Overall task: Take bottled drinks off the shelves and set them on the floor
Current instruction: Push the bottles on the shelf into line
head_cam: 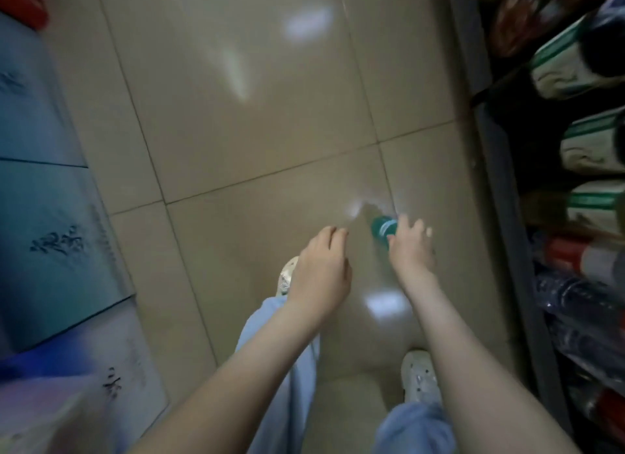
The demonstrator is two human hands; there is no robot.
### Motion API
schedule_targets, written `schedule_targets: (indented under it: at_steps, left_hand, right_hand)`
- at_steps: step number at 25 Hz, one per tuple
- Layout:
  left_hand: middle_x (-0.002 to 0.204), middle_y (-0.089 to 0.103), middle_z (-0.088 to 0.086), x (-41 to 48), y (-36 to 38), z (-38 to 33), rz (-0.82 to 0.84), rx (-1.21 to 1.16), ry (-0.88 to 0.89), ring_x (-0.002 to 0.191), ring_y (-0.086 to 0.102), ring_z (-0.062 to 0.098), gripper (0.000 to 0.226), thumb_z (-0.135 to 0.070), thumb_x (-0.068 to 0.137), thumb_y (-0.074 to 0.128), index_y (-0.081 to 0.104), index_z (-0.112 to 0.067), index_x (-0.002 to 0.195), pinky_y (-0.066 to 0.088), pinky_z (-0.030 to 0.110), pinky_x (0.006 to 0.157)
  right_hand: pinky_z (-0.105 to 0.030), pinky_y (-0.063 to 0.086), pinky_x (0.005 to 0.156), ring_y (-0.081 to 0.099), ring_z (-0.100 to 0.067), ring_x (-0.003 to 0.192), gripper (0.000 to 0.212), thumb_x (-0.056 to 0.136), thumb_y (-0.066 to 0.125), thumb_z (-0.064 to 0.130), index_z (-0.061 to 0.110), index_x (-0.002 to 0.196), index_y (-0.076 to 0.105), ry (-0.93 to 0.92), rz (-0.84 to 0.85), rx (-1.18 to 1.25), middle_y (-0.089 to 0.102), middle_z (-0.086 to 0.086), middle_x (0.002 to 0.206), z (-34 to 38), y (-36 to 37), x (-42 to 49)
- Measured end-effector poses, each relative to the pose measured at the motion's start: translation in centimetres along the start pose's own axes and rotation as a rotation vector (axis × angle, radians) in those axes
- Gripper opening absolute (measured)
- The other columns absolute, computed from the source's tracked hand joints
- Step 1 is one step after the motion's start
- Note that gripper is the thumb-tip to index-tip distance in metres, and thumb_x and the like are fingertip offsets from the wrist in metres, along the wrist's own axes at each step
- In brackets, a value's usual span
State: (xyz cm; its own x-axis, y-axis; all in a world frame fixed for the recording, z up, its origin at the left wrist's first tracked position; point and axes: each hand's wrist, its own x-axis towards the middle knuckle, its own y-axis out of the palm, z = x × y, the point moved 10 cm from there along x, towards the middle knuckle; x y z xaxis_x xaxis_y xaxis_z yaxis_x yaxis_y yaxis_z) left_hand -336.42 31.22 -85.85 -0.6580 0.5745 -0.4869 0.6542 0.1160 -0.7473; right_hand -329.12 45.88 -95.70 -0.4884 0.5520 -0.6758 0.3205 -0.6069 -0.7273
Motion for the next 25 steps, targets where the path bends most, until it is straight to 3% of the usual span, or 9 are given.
schedule_targets:
  at_steps: [3, 5, 7, 9, 11, 14, 17, 21, 25]
  left_hand:
    - [0.105, 0.062, 0.023, -0.1, 0.6, -1.1, 0.160, 0.037, 0.047, 0.082, 0.064, 0.039, 0.048, 0.001, 0.060, 0.067, 0.062, 0.004, 0.108, 0.054, 0.037, 0.065]
    - [0.100, 0.064, 0.019, -0.8, -1.7, -3.8, 0.128, 0.108, 0.157, 0.079, 0.066, 0.034, 0.057, -0.001, 0.048, 0.079, 0.064, 0.001, 0.103, 0.053, 0.030, 0.061]
    - [0.117, 0.060, 0.019, -1.5, -4.5, -6.9, 0.161, 0.089, 0.208, 0.099, 0.062, 0.033, 0.063, -0.007, 0.058, 0.080, 0.059, 0.000, 0.117, 0.051, 0.030, 0.078]
    - [0.148, 0.033, 0.014, -4.2, -5.6, -11.2, 0.340, 0.185, 0.296, 0.132, 0.037, 0.029, 0.071, -0.017, 0.081, 0.066, 0.033, -0.006, 0.143, 0.031, 0.034, 0.107]
    - [0.157, 0.012, 0.007, -7.3, -6.5, -15.2, 0.445, 0.329, 0.365, 0.144, 0.013, 0.023, 0.083, -0.027, 0.088, 0.060, 0.008, -0.015, 0.151, 0.011, 0.045, 0.115]
    - [0.154, 0.020, 0.007, -14.8, -7.9, -23.4, 0.521, 0.350, 0.565, 0.144, 0.014, 0.022, 0.087, -0.034, 0.086, 0.063, 0.008, -0.017, 0.150, 0.006, 0.053, 0.114]
    - [0.127, 0.052, 0.005, -23.5, -10.0, -32.7, 0.498, 0.175, 0.730, 0.120, 0.048, 0.026, 0.067, -0.033, 0.079, 0.068, 0.036, -0.014, 0.134, 0.030, 0.033, 0.099]
    - [0.110, 0.062, 0.007, -37.8, -10.1, -45.5, 0.476, 0.126, 0.865, 0.102, 0.059, 0.030, 0.063, -0.037, 0.072, 0.074, 0.042, -0.016, 0.122, 0.036, 0.024, 0.071]
    - [0.109, 0.066, 0.009, -53.2, -6.8, -57.3, 0.550, 0.109, 1.077, 0.105, 0.060, 0.031, 0.066, -0.038, 0.069, 0.075, 0.042, -0.018, 0.123, 0.038, 0.028, 0.074]
  right_hand:
    - [-0.045, 0.047, 0.082, 0.056, -0.041, 0.101, 0.032, 0.097, 0.051, 0.017, 0.005, 0.125, 0.041, 0.144, 0.000, 0.067, 0.045, -0.022, 0.122, -2.0, -0.9, -1.0]
    - [-0.043, 0.046, 0.080, 0.057, -0.041, 0.098, 0.026, 0.096, 0.053, 0.016, 0.003, 0.117, 0.046, 0.108, -0.006, 0.137, 0.044, -0.020, 0.121, -1.5, -3.6, -3.7]
    - [-0.040, 0.043, 0.077, 0.056, -0.040, 0.096, 0.021, 0.092, 0.058, 0.016, 0.001, 0.107, 0.053, 0.096, -0.034, 0.228, 0.046, -0.019, 0.118, -1.6, -7.8, -8.1]
    - [-0.034, 0.038, 0.073, 0.056, -0.037, 0.090, 0.016, 0.088, 0.063, 0.014, 0.003, 0.097, 0.057, 0.099, -0.088, 0.360, 0.049, -0.014, 0.109, -3.0, -12.9, -15.0]
    - [-0.024, 0.034, 0.067, 0.057, -0.029, 0.083, 0.012, 0.083, 0.069, 0.012, 0.007, 0.087, 0.059, 0.076, -0.182, 0.506, 0.049, -0.002, 0.094, -4.8, -18.6, -22.2]
    - [-0.008, 0.036, 0.066, 0.054, -0.009, 0.075, 0.015, 0.076, 0.076, 0.011, 0.014, 0.077, 0.061, 0.035, -0.309, 0.667, 0.050, 0.009, 0.082, -8.2, -26.3, -34.0]
    - [-0.011, 0.039, 0.073, 0.055, -0.003, 0.084, 0.013, 0.078, 0.076, 0.016, 0.021, 0.083, 0.065, 0.059, -0.424, 0.843, 0.057, 0.011, 0.090, -14.1, -31.2, -45.1]
    - [-0.013, 0.043, 0.075, 0.057, -0.007, 0.081, 0.052, 0.073, 0.080, 0.010, 0.042, 0.105, 0.054, 0.113, -0.644, 1.032, 0.061, 0.008, 0.101, -25.7, -34.0, -60.8]
    - [0.003, 0.037, 0.072, 0.055, 0.022, 0.079, 0.055, 0.074, 0.078, -0.001, 0.032, 0.105, 0.047, 0.126, -0.649, 1.260, 0.056, 0.023, 0.097, -35.1, -32.3, -73.9]
